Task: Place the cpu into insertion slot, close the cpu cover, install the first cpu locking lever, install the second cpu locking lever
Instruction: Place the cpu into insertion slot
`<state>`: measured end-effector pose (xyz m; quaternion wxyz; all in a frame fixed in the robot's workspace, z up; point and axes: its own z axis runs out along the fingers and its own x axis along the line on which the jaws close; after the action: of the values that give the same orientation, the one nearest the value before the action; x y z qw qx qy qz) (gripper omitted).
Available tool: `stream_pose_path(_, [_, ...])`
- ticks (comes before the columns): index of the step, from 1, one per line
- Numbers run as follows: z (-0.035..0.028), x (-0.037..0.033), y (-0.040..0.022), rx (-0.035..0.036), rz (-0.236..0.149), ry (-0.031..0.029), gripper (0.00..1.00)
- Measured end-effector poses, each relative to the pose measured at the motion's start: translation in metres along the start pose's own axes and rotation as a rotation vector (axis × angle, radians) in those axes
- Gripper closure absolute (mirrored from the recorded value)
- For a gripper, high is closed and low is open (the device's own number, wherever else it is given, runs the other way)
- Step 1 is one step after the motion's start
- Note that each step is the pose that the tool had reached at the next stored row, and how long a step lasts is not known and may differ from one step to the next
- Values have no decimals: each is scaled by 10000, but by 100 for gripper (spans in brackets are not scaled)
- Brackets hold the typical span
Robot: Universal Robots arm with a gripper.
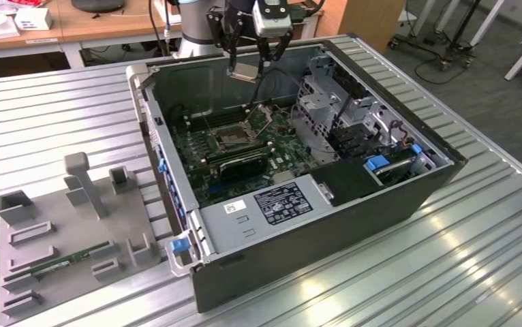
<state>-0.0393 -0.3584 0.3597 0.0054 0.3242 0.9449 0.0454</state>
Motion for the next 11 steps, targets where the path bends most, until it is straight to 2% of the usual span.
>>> stream_pose_path(4, [2,0,0,-7,308,-27,46])
stream_pose_path(11, [9,0,-1,-24,1194,-107,46])
